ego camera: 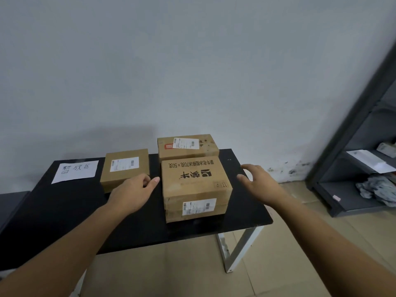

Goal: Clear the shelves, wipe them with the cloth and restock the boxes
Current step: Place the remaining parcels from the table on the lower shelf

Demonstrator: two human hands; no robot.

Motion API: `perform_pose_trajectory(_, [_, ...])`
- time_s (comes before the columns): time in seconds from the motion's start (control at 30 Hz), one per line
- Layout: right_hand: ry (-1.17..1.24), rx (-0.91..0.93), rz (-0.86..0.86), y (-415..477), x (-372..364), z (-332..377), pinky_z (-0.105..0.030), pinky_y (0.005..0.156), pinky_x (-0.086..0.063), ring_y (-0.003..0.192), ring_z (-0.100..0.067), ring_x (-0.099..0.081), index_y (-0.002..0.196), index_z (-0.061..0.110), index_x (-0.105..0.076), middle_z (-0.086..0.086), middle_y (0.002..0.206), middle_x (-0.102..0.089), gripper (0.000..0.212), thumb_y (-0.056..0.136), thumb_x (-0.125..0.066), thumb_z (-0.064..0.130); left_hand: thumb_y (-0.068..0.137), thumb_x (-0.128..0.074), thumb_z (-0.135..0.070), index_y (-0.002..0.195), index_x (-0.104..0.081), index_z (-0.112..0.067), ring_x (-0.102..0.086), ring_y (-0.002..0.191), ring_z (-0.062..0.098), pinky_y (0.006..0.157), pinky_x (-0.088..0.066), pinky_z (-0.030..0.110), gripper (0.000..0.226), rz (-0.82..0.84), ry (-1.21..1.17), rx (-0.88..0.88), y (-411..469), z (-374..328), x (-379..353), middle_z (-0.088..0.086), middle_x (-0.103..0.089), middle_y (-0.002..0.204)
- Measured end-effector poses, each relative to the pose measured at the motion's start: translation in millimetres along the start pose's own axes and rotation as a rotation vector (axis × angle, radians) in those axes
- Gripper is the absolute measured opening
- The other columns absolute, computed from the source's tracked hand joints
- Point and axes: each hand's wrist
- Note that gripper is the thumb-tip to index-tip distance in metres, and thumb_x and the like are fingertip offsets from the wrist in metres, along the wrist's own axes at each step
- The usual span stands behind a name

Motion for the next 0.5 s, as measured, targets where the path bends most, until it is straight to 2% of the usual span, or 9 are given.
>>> perform_pose_trajectory(0.2, [0.061, -0.053, 0.018, 76, -13, -17, -0.039, 0.115, -0.036, 0.144, -0.023, -0.040, 0.156, 0.021, -0.033, -0.005, 0.160, -0.038, 0.060, 0.103, -0.050, 0.045, 0.095, -0.032, -0.073, 0.137, -0.051, -0.024, -0.062, 0.109, 0.017, 0.088, -0.051, 0.043, 0.067, 0.055, -0.087, 0.054, 79, 5, -28, 0.000, -0.064, 0.126])
perform_pose_trajectory(0.33, [0.090, -0.126, 0.037, 127, -28, -22, -0.044, 0.113, -0.039, 0.144, -0.026, -0.041, 0.157, 0.024, -0.030, -0.004, 0.161, -0.036, 0.063, 0.102, -0.051, 0.048, 0.072, -0.018, -0.095, 0.129, -0.054, -0.023, -0.064, 0.106, 0.021, 0.093, -0.053, 0.051, 0.099, 0.071, -0.164, 0.083, 133, 14, -46, 0.003, -0.067, 0.119])
perform_pose_trajectory(0.5, [0.106, -0.193, 0.080, 186, -52, -25, -0.048, 0.111, -0.041, 0.145, -0.029, -0.040, 0.158, 0.025, -0.027, -0.004, 0.164, -0.032, 0.067, 0.101, -0.052, 0.050, 0.096, -0.037, -0.070, 0.152, -0.034, -0.019, -0.048, 0.137, 0.028, 0.111, -0.040, 0.054, 0.076, 0.143, -0.280, 0.139, 190, 13, -69, 0.009, -0.048, 0.151])
Point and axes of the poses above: each hand's wrist, its own y-axis towards the middle knuckle, its own x-axis out of the back of the hand, z = x × y
